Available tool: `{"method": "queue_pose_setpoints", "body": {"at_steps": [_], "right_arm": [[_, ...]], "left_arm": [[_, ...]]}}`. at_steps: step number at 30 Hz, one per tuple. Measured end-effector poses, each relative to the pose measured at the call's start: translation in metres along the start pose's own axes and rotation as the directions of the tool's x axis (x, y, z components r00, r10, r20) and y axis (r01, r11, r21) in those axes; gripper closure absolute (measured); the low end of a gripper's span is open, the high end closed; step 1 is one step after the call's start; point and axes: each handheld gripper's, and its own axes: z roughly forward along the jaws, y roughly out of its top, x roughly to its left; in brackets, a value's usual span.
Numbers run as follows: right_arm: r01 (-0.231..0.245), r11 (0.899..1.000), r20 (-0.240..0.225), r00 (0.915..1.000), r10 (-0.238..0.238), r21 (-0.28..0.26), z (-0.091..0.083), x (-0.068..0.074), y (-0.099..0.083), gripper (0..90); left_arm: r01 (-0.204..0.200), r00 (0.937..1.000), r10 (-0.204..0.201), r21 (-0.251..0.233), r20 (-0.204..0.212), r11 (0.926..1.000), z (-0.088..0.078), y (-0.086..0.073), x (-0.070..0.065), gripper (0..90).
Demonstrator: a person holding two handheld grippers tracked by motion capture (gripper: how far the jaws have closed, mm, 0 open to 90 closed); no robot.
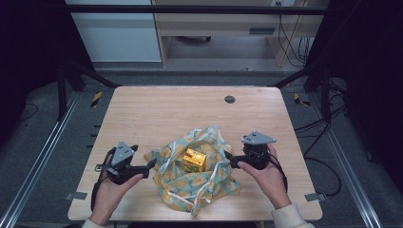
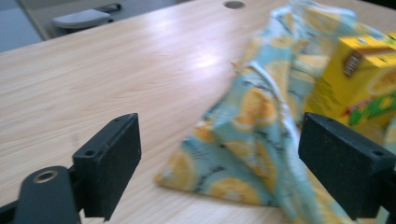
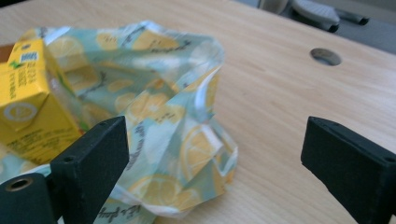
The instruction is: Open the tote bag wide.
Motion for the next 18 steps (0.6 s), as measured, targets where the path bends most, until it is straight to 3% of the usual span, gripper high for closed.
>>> {"method": "queue_pose_setpoints", "body": {"at_steps": [6,18], "right_arm": [[-0.024,0.999,0.026,0.9993,0.025,-0.043,-0.008,-0.01,0.002,6.6],[-0.07,0.993,0.081,0.9937,0.077,-0.093,-0.023,-0.028,0.0,5.9]], "left_arm": [[0.045,0.9976,-0.046,-0.019,-0.051,0.9988,-0.011,-0.002,0.022,9.3],[0.066,0.9908,-0.07,-0.037,-0.116,0.9971,-0.022,-0.007,0.045,7.2]]}}
